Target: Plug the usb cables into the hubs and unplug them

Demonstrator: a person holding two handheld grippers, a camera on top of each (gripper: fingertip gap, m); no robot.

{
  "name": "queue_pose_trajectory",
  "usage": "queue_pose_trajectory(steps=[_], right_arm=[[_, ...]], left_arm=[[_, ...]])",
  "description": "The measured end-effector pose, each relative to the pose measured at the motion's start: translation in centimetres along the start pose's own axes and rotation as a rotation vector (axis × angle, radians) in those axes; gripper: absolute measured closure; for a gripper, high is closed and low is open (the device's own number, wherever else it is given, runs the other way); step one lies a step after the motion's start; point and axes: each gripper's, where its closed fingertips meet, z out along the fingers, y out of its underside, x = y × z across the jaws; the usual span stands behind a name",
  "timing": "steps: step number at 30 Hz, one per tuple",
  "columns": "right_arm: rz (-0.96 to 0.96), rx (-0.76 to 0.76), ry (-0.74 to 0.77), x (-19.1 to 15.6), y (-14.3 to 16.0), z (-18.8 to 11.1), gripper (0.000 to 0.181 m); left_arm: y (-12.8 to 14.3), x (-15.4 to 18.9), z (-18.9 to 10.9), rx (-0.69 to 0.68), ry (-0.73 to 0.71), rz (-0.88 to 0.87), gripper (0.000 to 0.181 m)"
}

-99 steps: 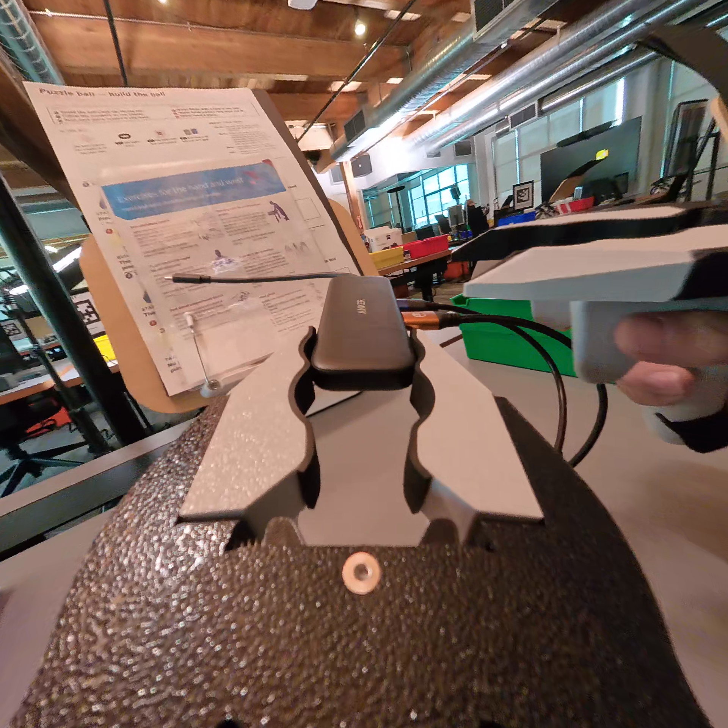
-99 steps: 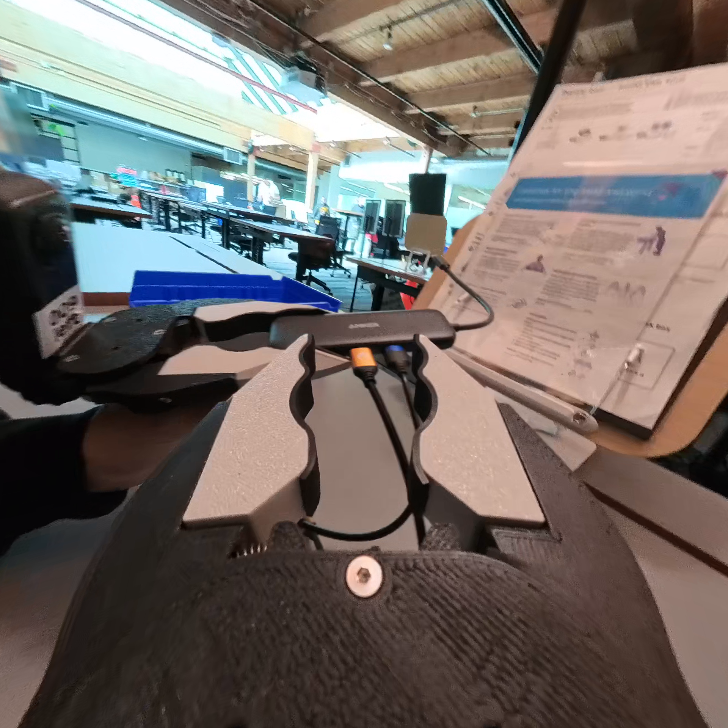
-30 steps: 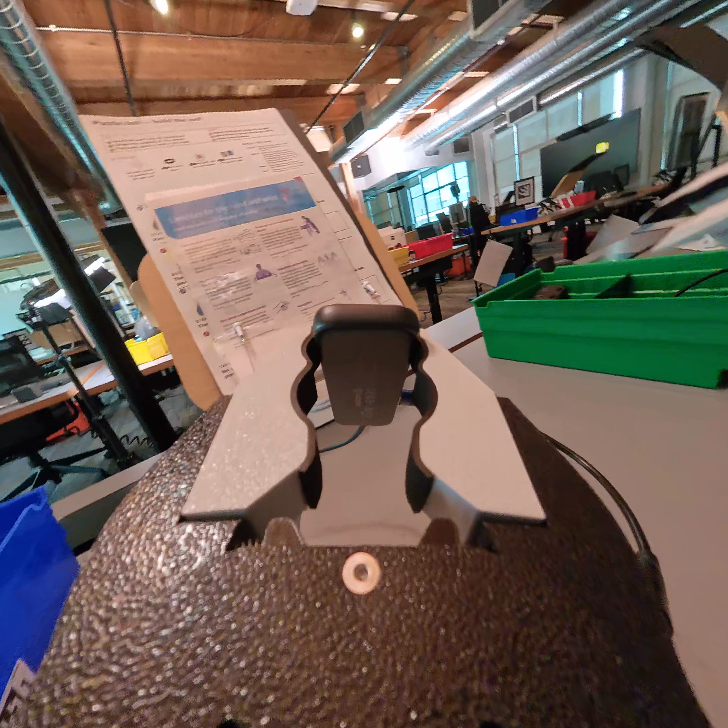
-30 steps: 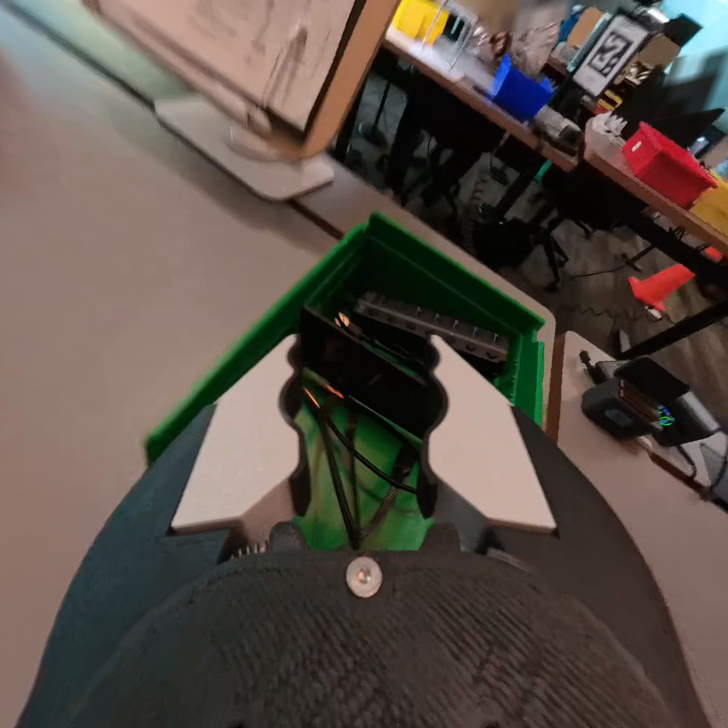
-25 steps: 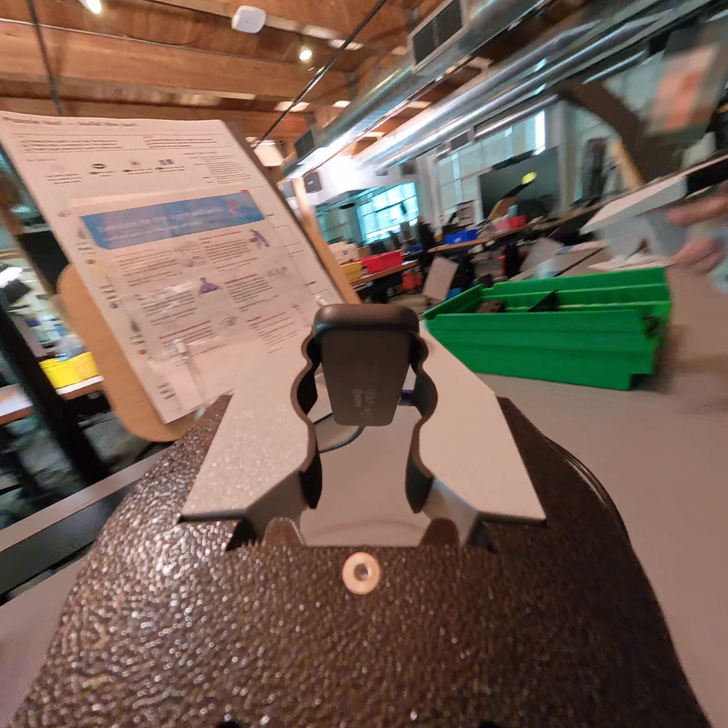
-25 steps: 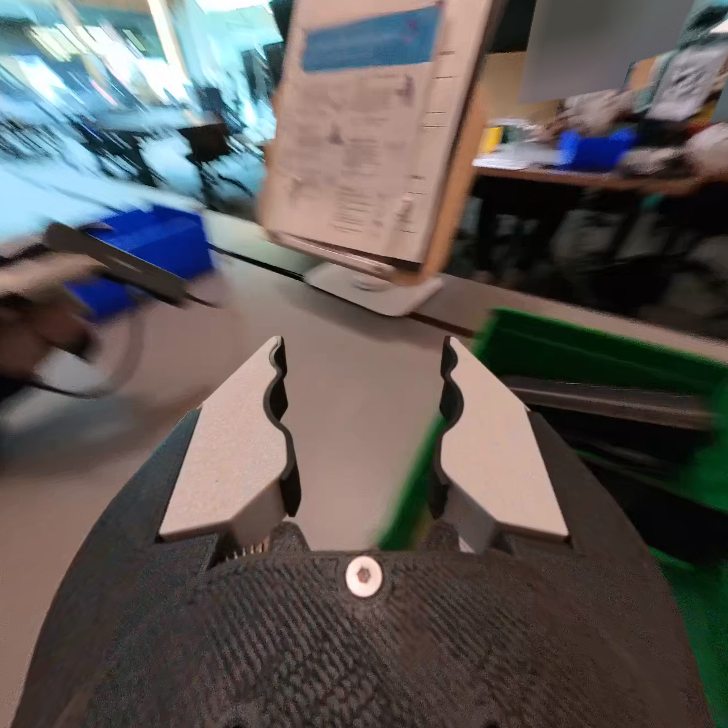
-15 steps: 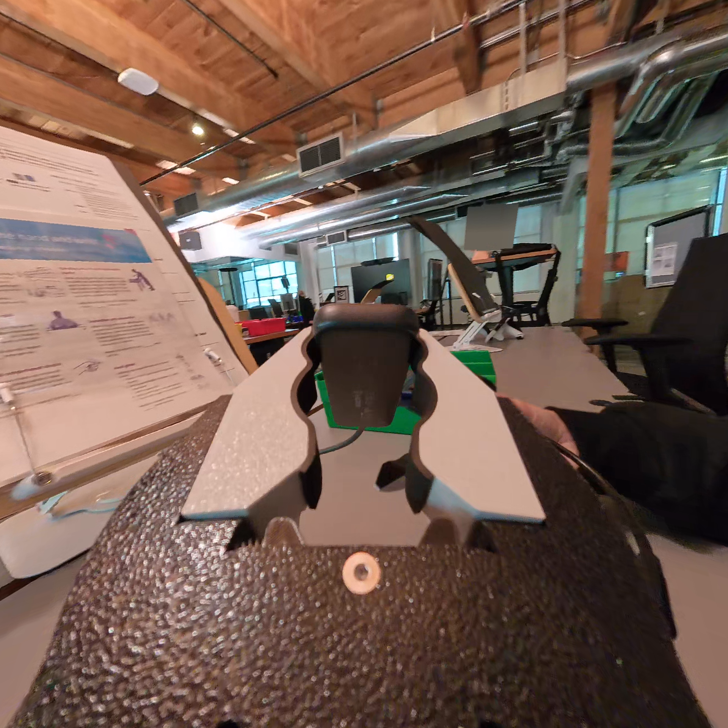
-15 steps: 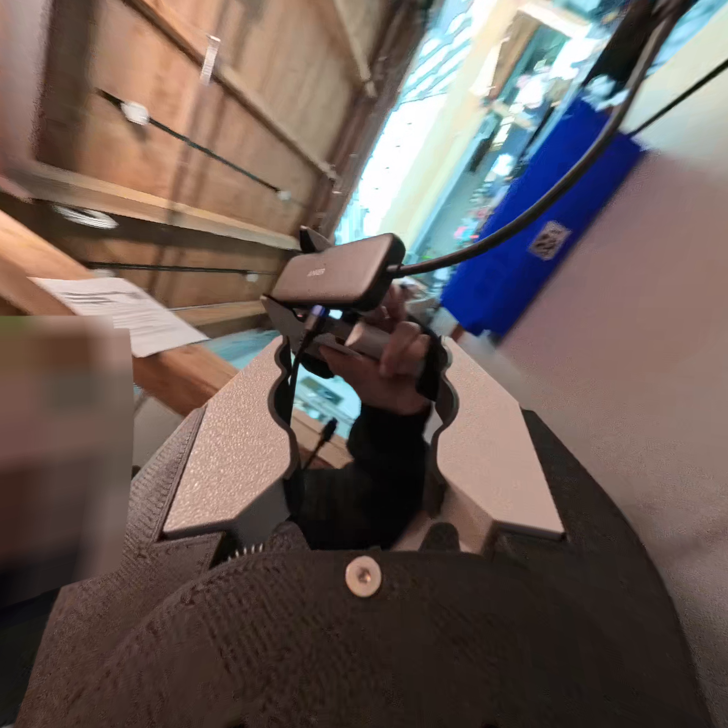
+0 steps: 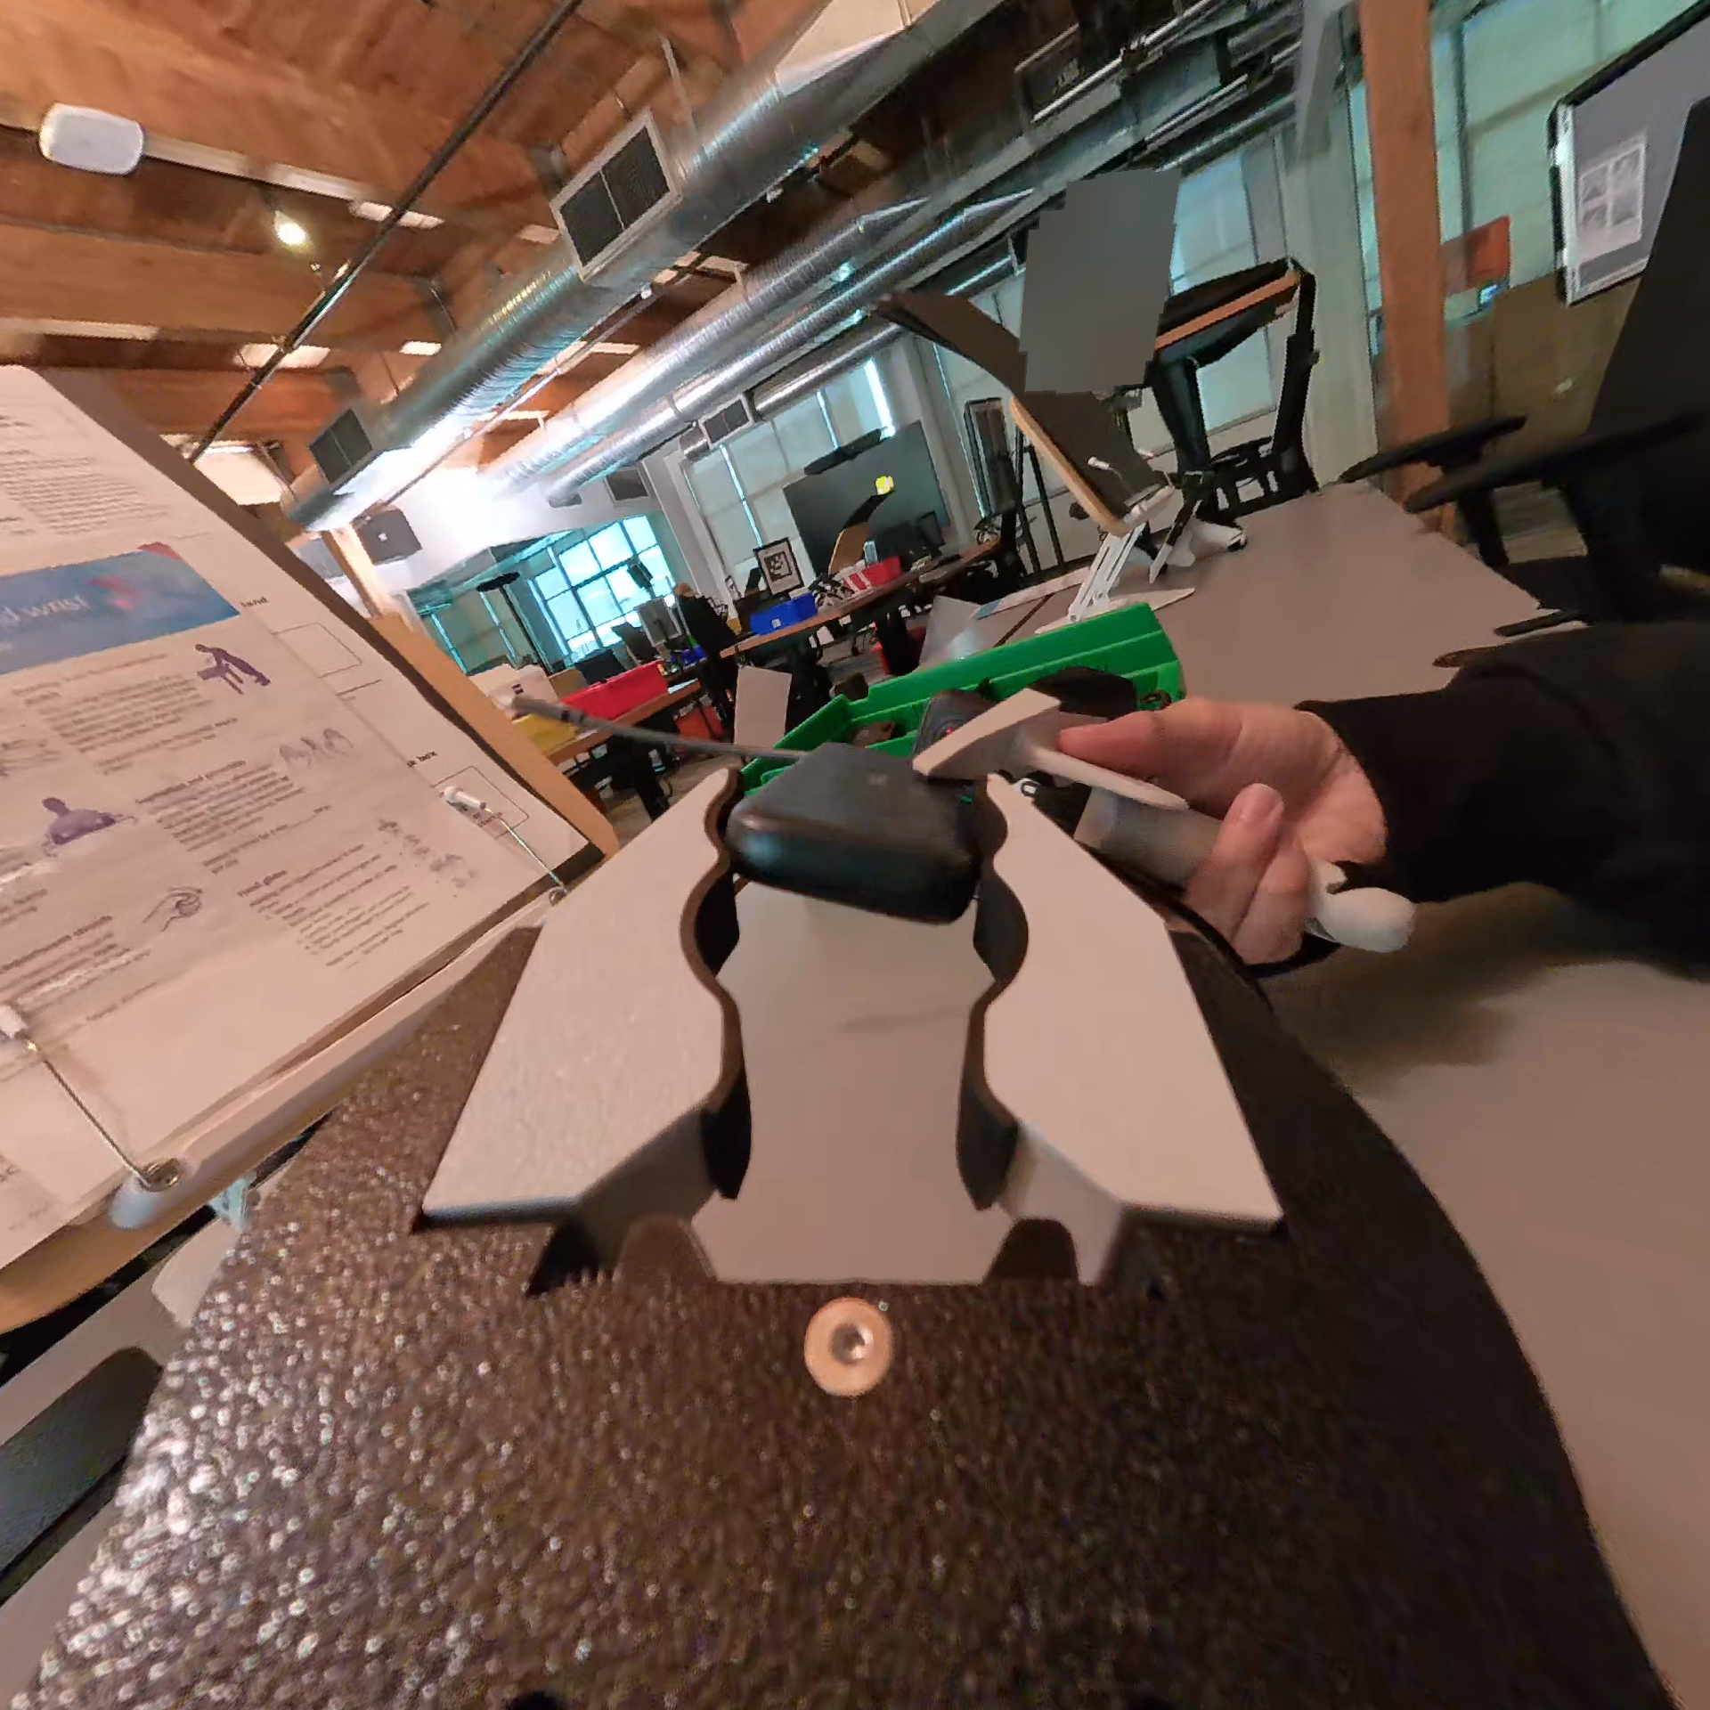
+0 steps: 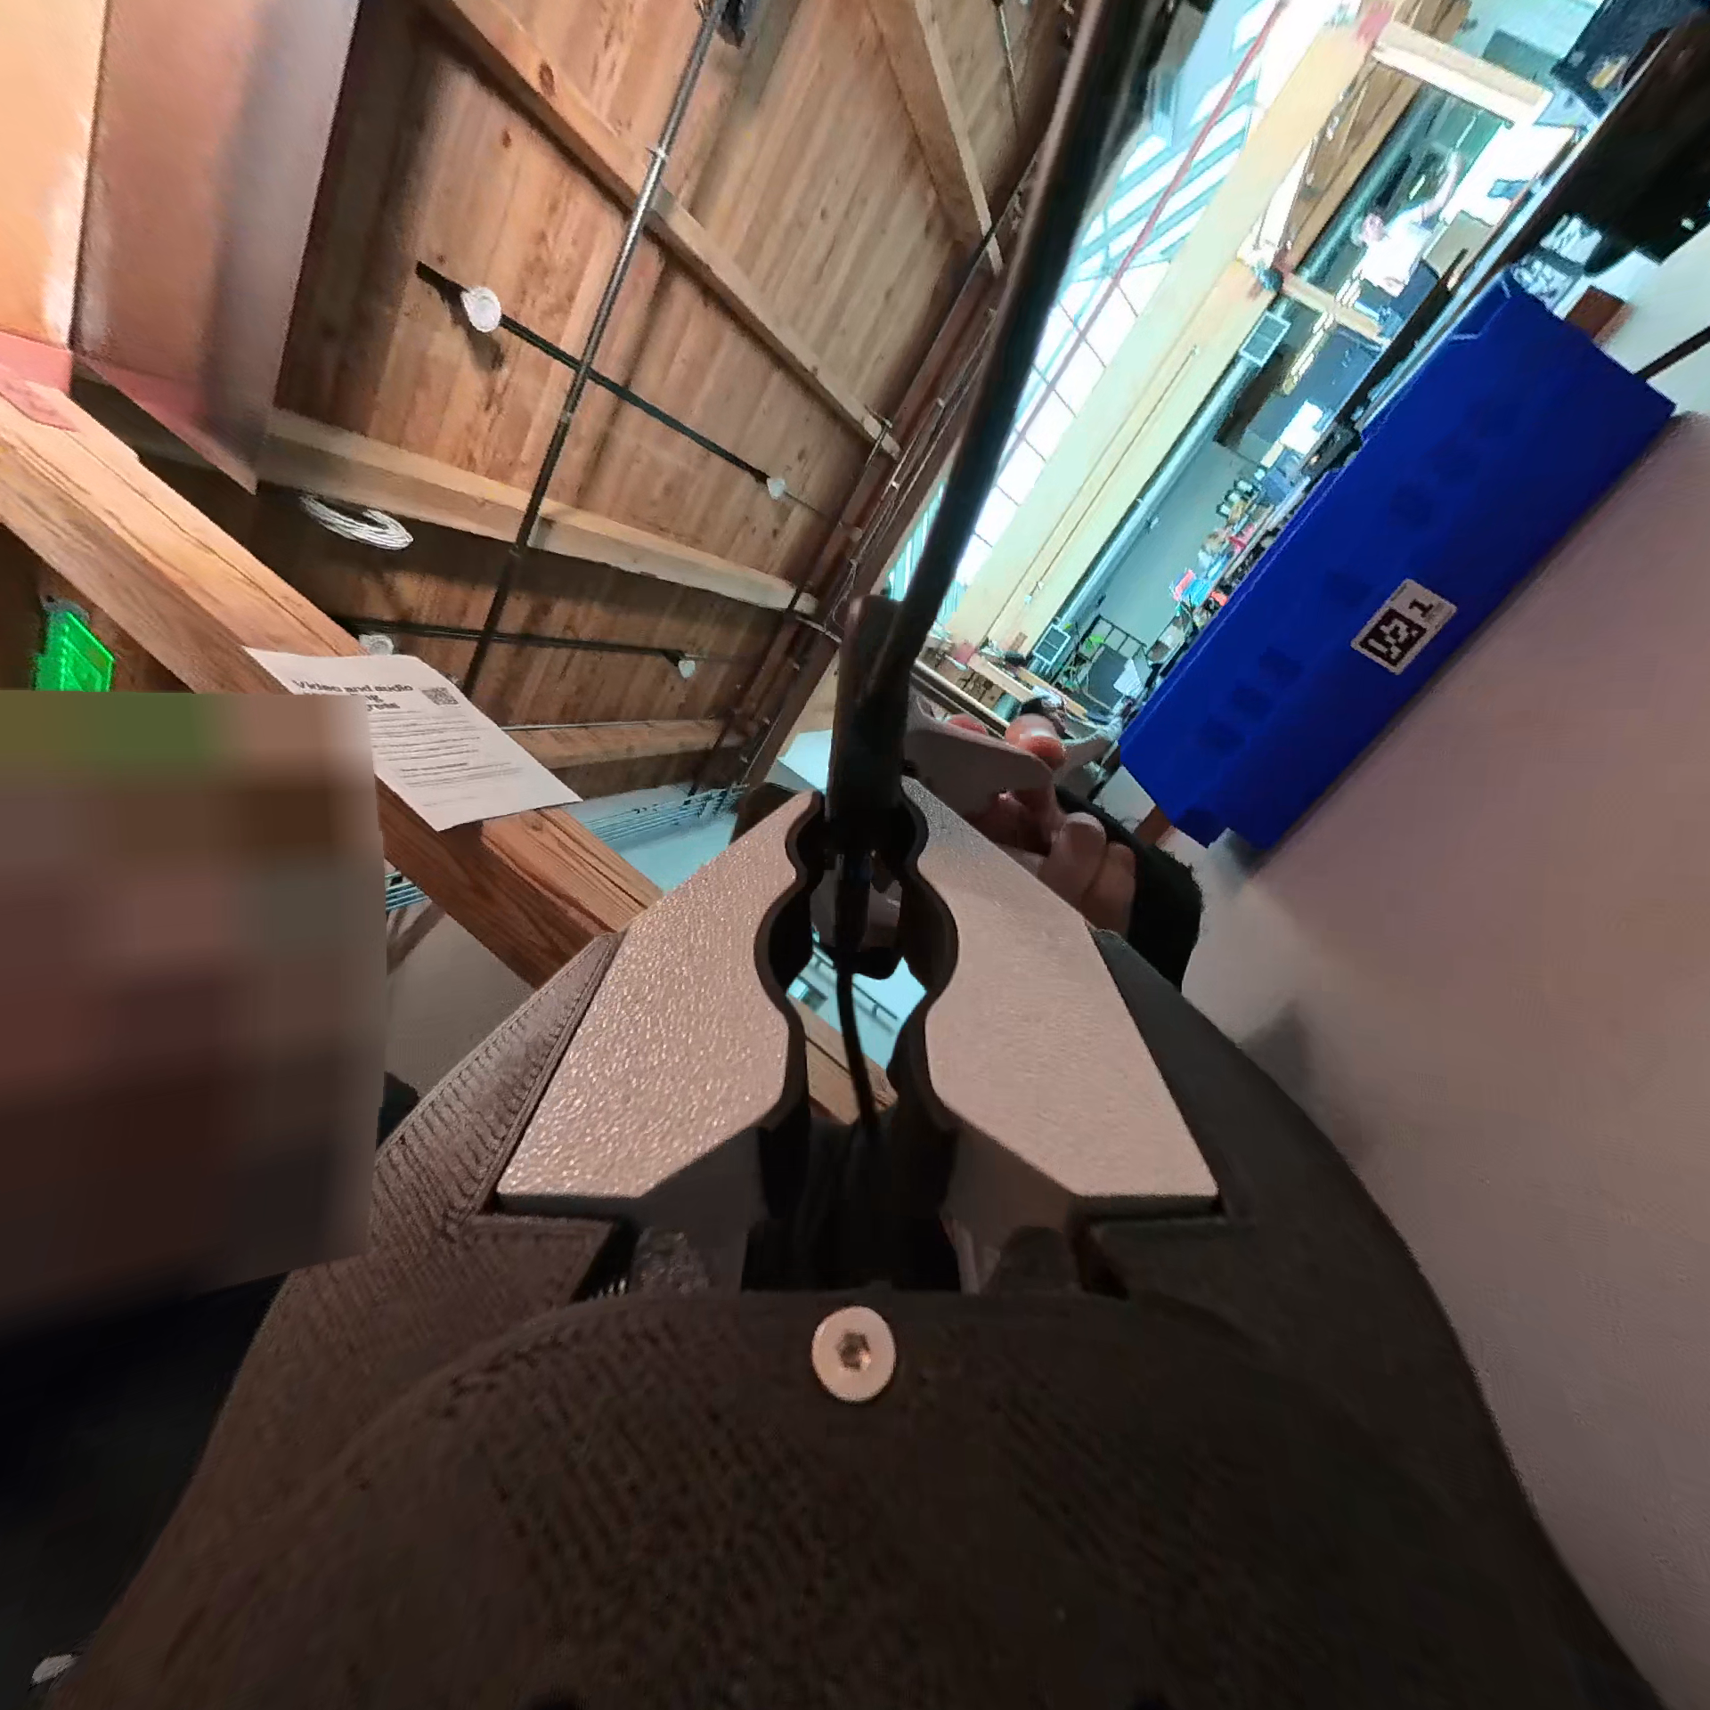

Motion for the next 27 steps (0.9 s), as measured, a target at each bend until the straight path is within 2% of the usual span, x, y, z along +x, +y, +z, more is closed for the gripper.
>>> queue_pose_trajectory(steps=[6, 9, 15, 18, 20, 22, 24, 27], right_arm=[[-0.011, -0.089, 0.051, 0.2, 1.1, -0.1, 0.171], [-0.004, -0.111, 0.064, 0.3, 1.4, -0.3, 0.170], [0.014, -0.095, 0.066, 0.7, 1.1, -0.6, 0.171], [-0.021, -0.049, 0.088, 1.2, 0.3, -0.9, 0.170], [-0.118, -0.028, 0.163, 1.9, -0.3, -1.0, 0.164], [-0.296, -0.067, 0.284, 2.7, -0.3, -1.0, 0.143], [-0.511, -0.119, 0.405, 3.4, -0.3, -1.0, 0.129], [-0.758, -0.047, 0.493, 2.6, -1.6, -0.6, 0.129]], left_arm=[[1.5, 0.6, 0.3, -0.113, 0.003, 0.144, 0.124], [1.9, 1.1, 0.5, -0.144, 0.014, 0.191, 0.128], [2.6, 1.0, 0.8, -0.183, 0.000, 0.186, 0.129], [3.6, 0.5, 1.2, -0.265, -0.036, 0.140, 0.129], [3.9, -0.1, 1.4, -0.284, -0.076, 0.105, 0.129], [4.3, -1.1, 1.2, -0.310, -0.138, 0.098, 0.129], [4.6, -2.9, 0.6, -0.330, -0.240, 0.084, 0.130], [4.5, -5.0, -0.4, -0.307, -0.366, 0.018, 0.130]])
